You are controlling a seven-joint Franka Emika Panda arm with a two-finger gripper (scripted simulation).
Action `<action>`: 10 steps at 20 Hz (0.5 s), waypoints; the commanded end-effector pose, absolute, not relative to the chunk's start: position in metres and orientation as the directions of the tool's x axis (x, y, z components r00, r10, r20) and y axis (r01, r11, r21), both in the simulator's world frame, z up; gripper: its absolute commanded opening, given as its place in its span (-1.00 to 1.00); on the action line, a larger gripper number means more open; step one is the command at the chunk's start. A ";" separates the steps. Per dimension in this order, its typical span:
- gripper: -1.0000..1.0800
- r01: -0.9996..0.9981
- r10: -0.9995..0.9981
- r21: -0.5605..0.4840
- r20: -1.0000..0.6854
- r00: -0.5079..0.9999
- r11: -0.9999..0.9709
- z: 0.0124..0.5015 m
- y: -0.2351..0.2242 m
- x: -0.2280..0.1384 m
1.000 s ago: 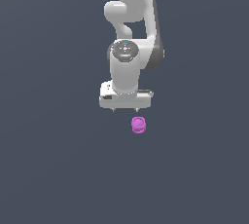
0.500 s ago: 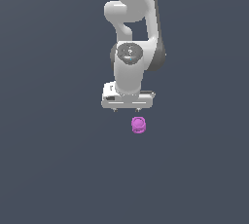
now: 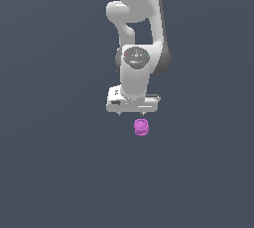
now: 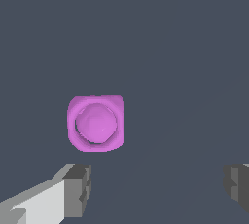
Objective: Pick up the object and move it to a goal position.
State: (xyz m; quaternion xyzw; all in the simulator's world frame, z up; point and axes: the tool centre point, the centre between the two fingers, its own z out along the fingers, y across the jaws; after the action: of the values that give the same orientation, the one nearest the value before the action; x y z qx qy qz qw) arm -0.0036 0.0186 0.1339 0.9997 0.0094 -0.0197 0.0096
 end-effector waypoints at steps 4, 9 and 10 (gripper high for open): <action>0.92 0.035 0.035 0.010 -0.020 0.999 -0.999 0.112 0.044 0.005; 0.92 0.046 0.046 0.002 -0.004 0.999 -0.999 0.094 0.065 0.010; 0.92 0.048 0.048 0.001 -0.002 0.999 -0.999 0.092 0.067 0.011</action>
State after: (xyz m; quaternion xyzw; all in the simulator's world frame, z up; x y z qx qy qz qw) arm 0.0093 0.0628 0.0958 0.9997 0.0231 -0.0035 0.0016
